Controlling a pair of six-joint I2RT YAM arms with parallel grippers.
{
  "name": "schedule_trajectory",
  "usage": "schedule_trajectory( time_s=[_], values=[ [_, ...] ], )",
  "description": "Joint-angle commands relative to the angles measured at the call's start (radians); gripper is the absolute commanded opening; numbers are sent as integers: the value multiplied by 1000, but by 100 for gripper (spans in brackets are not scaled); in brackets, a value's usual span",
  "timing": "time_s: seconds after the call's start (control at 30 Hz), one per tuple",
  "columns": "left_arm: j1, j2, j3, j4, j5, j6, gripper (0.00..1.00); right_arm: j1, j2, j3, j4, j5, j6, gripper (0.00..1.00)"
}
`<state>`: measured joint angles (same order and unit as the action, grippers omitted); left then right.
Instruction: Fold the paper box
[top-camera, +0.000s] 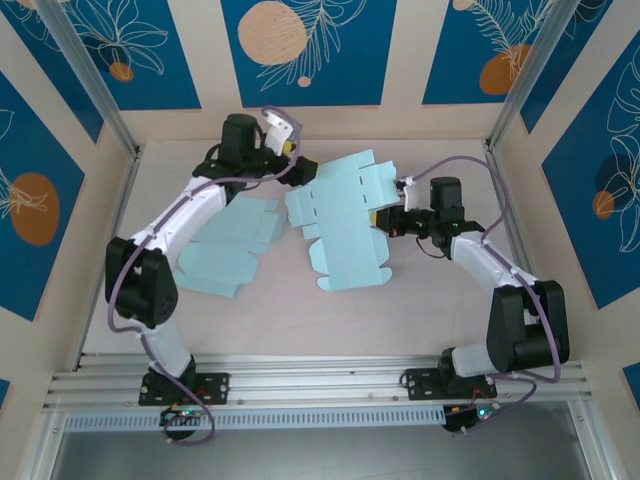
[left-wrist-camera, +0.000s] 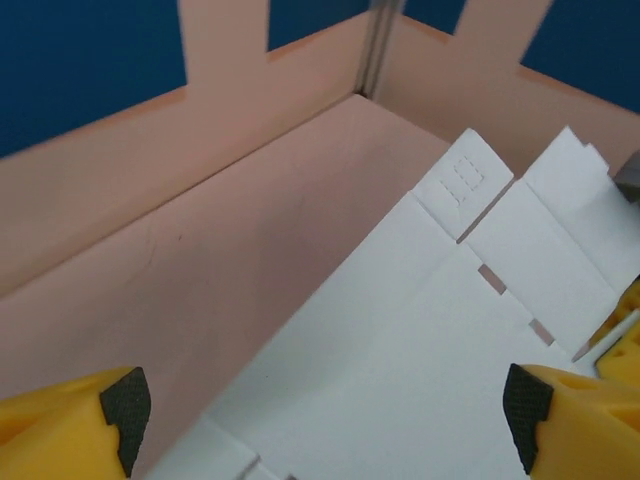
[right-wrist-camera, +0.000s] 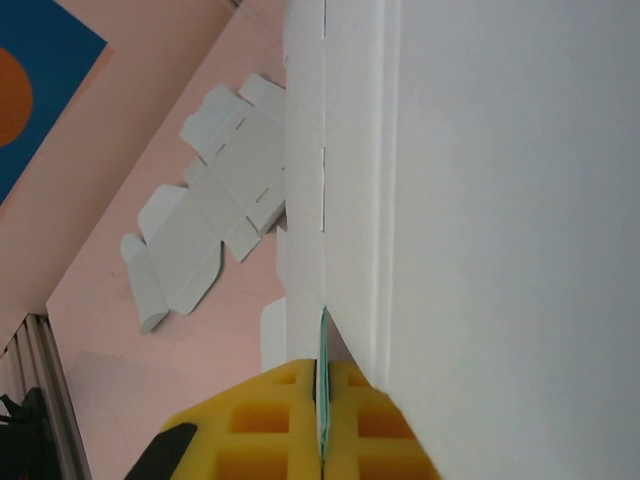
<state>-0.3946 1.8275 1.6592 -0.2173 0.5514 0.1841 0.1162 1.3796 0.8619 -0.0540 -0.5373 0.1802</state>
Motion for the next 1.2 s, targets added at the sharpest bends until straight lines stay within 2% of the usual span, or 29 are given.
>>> schedule_trajectory(
  time_s=[0.0,0.2,0.3,0.43,0.53,0.6,0.77,0.97,1.03,1.17],
  values=[
    [10,115,123,-231,178,334,95,3,-38,19,-50,-56,-72,0],
    [31,404,603,-675,379,520,95,6,-57,6,-50,-93,-74,0],
    [36,513,791,-822,418,565,94,7,-58,3,-49,-98,-77,0],
    [34,618,983,-1003,461,626,85,8,-53,3,-40,-95,-78,0],
    [34,648,1017,-1043,446,631,75,7,-48,-1,-29,-90,-79,0],
    [33,657,1017,-1051,437,630,73,6,-47,-3,-19,-88,-77,0],
    [23,668,1018,-1061,397,638,55,-9,-26,-13,21,-90,-63,0],
    [11,666,1022,-1045,357,627,18,-26,6,-20,65,-102,-32,0],
    [5,662,1024,-1047,358,629,15,-30,14,-23,77,-95,-21,0],
    [-15,650,1024,-1069,360,647,15,-31,29,-29,101,-68,-4,0]
  ],
)
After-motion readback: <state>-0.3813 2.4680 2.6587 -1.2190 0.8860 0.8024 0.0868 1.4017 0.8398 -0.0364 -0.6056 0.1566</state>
